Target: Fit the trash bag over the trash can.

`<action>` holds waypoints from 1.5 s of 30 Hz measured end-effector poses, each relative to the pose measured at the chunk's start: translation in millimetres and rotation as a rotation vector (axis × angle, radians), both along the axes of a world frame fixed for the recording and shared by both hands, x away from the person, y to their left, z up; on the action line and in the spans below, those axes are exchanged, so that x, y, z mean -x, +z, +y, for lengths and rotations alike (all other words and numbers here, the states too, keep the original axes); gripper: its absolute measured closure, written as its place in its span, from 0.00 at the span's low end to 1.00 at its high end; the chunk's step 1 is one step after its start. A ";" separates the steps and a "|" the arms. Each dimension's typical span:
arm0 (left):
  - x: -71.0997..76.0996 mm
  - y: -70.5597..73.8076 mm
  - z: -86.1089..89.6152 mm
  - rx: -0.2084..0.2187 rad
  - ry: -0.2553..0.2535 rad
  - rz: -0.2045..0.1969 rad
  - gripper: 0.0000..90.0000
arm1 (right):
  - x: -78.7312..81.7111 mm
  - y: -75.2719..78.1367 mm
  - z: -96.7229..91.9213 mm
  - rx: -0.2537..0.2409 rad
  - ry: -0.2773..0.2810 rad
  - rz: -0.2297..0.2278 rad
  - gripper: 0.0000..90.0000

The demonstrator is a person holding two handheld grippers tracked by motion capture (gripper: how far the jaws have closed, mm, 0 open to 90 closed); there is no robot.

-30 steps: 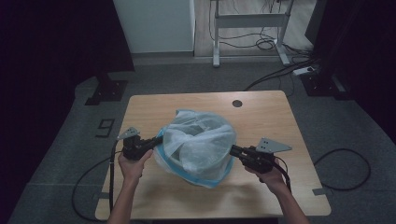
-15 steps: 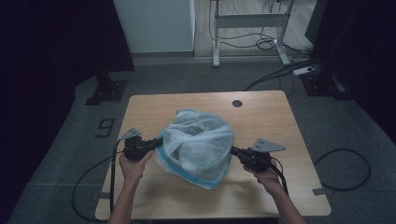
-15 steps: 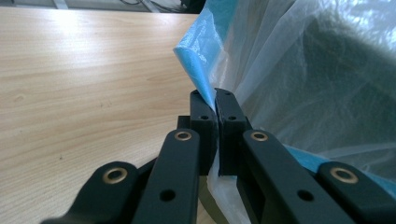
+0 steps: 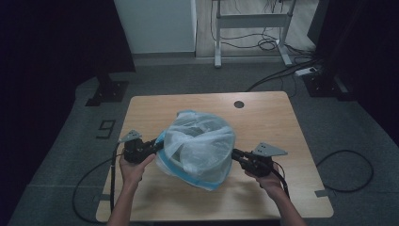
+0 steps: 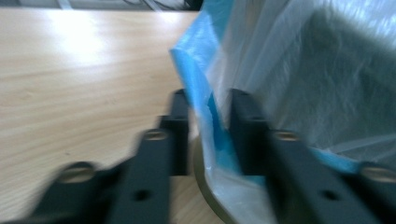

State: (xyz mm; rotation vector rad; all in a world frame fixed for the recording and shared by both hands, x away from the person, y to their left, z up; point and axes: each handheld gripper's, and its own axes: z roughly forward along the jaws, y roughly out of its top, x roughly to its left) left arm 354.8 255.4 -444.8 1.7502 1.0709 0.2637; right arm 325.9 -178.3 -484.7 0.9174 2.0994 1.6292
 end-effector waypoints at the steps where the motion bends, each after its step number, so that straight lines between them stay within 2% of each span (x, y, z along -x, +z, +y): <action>1: 1.1 2.1 2.0 -0.003 0.010 -0.006 0.58 | 1.2 1.0 -1.3 -0.002 -0.008 -0.003 0.77; 4: 3.8 7.1 8.8 -0.011 0.022 -0.020 0.43 | 6.3 2.6 -6.3 -0.002 -0.032 -0.008 0.68; 10: 11.1 16.1 24.2 -0.003 0.015 -0.066 0.27 | 15.3 2.3 -20.4 -0.035 -0.066 -0.007 0.57; 13: 12.8 19.7 26.7 0.009 0.001 -0.079 0.26 | 18.6 1.3 -26.4 -0.057 -0.070 -0.002 0.55; 16: 15.1 26.4 26.9 0.011 -0.036 -0.101 0.26 | 21.0 0.4 -31.1 -0.071 -0.074 -0.001 0.54; 20: 16.4 35.9 21.0 0.000 -0.104 -0.126 0.28 | 23.9 -2.1 -39.7 -0.101 -0.078 0.008 0.52; 26: 14.6 50.5 5.1 -0.031 -0.208 -0.160 0.29 | 30.2 -8.1 -52.0 -0.117 -0.091 0.014 0.51; 27: 14.6 50.5 5.1 -0.031 -0.208 -0.160 0.29 | 30.2 -8.1 -52.0 -0.117 -0.091 0.014 0.51; 33: 12.7 58.8 -5.4 -0.021 -0.290 -0.174 0.30 | 34.5 -11.7 -59.8 -0.109 -0.102 0.016 0.51; 39: 10.8 65.6 -13.8 -0.041 -0.338 -0.175 0.31 | 37.8 -12.2 -64.5 -0.110 -0.106 0.014 0.51; 45: 8.8 75.1 -25.8 -0.099 -0.396 -0.173 0.35 | 39.7 -13.9 -67.2 -0.113 -0.110 0.019 0.51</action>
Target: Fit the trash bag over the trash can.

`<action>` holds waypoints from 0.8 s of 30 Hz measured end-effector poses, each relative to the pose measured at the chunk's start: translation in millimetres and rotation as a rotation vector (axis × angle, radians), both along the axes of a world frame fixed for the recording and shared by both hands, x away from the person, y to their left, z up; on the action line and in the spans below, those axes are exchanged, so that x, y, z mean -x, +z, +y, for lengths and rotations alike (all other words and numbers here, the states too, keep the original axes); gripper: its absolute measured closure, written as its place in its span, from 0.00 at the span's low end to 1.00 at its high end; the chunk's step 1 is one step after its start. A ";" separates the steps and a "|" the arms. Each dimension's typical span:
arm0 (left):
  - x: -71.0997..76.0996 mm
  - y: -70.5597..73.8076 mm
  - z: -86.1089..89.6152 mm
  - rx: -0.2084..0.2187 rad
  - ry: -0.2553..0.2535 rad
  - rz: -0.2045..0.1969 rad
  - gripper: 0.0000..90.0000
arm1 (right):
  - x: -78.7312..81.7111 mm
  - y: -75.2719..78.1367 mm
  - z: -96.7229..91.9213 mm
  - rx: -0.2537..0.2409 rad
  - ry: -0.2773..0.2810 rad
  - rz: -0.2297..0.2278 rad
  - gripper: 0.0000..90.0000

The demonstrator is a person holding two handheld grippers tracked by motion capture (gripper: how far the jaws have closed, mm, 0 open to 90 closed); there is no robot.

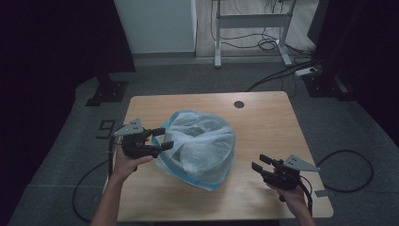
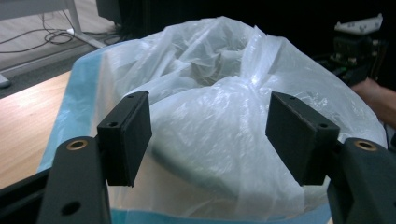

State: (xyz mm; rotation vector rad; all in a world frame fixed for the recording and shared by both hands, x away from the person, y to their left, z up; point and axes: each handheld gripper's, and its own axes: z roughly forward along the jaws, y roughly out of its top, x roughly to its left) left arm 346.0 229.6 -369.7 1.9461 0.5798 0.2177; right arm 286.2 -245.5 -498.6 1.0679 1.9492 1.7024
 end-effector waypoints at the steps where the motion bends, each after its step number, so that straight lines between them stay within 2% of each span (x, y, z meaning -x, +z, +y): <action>1: -0.6 1.5 -2.1 -0.011 -0.008 0.001 0.35 | 0.4 -0.2 -0.3 -0.002 0.001 0.001 0.51; 6: -6.6 7.5 -15.1 -0.072 -0.039 0.004 0.40 | 2.0 -0.7 0.2 -0.001 0.006 0.002 0.51; 10: -10.0 9.1 -24.2 -0.139 -0.061 0.010 0.54 | 2.9 -1.6 0.1 -0.003 0.007 0.004 0.52; 12: -13.4 9.2 -30.2 -0.188 -0.064 0.031 0.61 | 2.7 -2.1 -0.1 -0.004 0.006 0.006 0.52; 15: -17.8 9.1 -37.4 -0.238 -0.066 0.054 0.68 | 2.5 -2.7 0.2 -0.004 0.005 0.008 0.52; 20: -23.7 7.5 -49.2 -0.319 -0.071 0.101 0.70 | 2.4 -3.5 0.9 -0.002 0.004 0.010 0.52; 24: -25.3 5.9 -52.8 -0.340 -0.075 0.123 0.68 | 2.4 -4.0 1.3 0.001 0.005 0.012 0.52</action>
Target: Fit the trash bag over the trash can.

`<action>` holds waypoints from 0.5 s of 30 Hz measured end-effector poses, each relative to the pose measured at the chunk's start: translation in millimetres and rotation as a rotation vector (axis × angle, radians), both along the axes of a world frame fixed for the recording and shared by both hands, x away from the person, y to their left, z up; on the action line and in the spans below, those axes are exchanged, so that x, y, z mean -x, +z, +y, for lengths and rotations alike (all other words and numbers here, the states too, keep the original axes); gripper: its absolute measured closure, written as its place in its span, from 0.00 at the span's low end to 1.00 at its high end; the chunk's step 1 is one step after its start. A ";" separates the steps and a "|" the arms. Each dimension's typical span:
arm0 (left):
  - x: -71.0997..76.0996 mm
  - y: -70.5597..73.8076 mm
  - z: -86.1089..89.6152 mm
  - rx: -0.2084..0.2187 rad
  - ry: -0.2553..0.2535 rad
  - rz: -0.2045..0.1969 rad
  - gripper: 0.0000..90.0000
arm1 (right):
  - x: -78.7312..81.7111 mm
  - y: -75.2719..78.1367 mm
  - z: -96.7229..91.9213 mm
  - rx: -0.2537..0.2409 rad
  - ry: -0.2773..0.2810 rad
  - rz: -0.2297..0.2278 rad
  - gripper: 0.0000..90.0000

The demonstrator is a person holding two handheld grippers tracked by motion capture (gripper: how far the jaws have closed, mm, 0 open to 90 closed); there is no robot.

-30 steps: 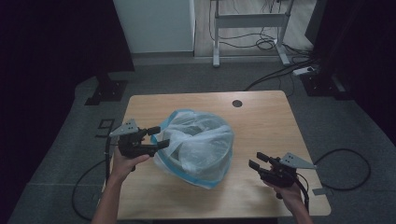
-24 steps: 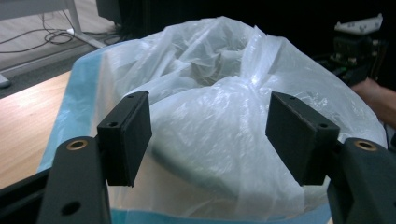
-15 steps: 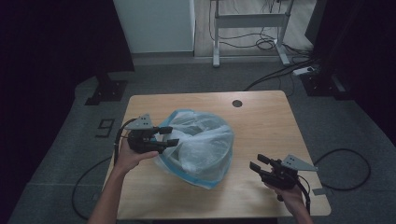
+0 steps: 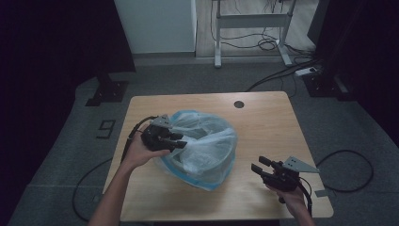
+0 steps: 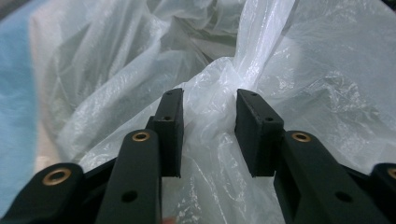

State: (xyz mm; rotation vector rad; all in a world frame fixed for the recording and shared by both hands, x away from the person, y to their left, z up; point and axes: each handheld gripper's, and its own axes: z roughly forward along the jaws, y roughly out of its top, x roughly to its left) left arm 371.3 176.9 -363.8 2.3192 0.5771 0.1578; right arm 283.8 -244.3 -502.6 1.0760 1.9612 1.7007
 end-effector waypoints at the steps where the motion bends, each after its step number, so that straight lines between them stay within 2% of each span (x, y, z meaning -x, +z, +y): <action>1: -0.1 0.2 0.6 0.004 0.000 0.001 0.67 | 0.0 0.0 -0.1 0.001 0.000 0.001 0.52; 4: 1.6 4.6 6.5 0.057 -0.004 -0.007 0.62 | 0.0 0.0 -1.0 -0.004 -0.002 0.000 0.52; 8: 4.6 13.6 16.5 0.166 -0.014 -0.019 0.56 | 0.1 0.3 -2.2 -0.007 -0.006 0.000 0.52; 11: 4.9 16.3 18.5 0.203 -0.023 -0.015 0.54 | 0.1 0.4 -1.8 -0.007 -0.005 0.000 0.52; 15: 4.1 16.0 12.3 0.194 -0.041 -0.009 0.55 | 0.1 0.6 -0.5 -0.007 -0.002 0.000 0.52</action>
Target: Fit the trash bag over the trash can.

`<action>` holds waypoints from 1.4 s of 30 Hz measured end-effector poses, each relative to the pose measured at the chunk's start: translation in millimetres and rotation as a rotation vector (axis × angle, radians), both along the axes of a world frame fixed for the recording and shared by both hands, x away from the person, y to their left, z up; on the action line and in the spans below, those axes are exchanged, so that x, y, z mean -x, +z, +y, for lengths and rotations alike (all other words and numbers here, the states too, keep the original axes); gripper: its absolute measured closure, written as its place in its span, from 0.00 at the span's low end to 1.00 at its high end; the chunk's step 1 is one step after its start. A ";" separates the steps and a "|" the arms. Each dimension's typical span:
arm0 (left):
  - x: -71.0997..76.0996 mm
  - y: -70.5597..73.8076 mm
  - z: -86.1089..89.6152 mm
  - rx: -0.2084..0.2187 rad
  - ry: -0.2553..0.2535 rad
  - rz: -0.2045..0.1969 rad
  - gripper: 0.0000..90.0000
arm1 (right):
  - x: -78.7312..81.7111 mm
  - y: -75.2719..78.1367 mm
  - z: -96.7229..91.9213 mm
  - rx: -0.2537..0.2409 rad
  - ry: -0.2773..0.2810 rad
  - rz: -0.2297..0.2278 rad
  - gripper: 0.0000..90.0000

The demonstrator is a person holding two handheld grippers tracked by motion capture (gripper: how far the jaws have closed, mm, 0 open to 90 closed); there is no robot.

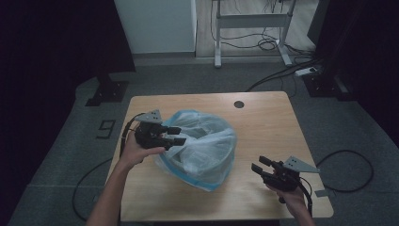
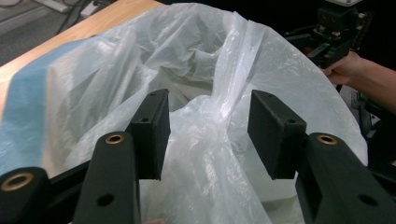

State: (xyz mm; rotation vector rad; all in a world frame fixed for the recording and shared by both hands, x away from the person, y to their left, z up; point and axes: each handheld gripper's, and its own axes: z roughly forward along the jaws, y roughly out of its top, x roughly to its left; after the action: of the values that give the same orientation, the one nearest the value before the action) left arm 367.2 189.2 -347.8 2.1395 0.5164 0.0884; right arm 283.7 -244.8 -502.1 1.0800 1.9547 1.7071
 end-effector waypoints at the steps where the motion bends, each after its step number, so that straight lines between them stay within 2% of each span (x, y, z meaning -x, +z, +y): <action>1: -0.3 -0.1 -2.8 -0.009 -0.006 0.001 0.56 | -0.1 -0.3 0.2 0.000 0.001 0.000 0.52; 7: -3.3 1.2 -18.0 -0.038 -0.037 0.006 0.58 | -0.2 -1.1 -0.4 0.002 -0.001 0.004 0.52; 14: -2.6 1.6 -25.2 -0.054 -0.057 0.010 0.60 | -0.1 -1.6 -1.8 -0.003 -0.006 0.007 0.52; 19: 0.5 -1.7 -34.3 -0.107 -0.081 0.004 0.64 | -0.3 -1.8 -1.0 0.000 -0.004 0.007 0.52; 26: 0.1 -5.8 -49.5 -0.210 -0.108 0.005 0.67 | -1.1 -2.9 -0.4 0.002 -0.003 0.010 0.52; 35: -2.6 -13.5 -64.7 -0.301 -0.125 0.043 0.65 | -1.0 -2.7 -2.1 -0.002 -0.006 0.012 0.52; 39: -3.2 -16.4 -66.1 -0.309 -0.130 0.053 0.63 | -0.9 -2.7 -2.9 0.000 -0.007 0.011 0.52; 42: -3.2 -15.8 -62.3 -0.277 -0.123 0.051 0.60 | -0.9 -2.9 -3.2 0.000 -0.009 0.012 0.52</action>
State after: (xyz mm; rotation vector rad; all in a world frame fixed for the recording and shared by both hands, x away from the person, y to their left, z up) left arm 370.4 126.9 -363.5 2.4446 0.4195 0.0376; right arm 284.7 -248.1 -505.0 1.0996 1.9542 1.7001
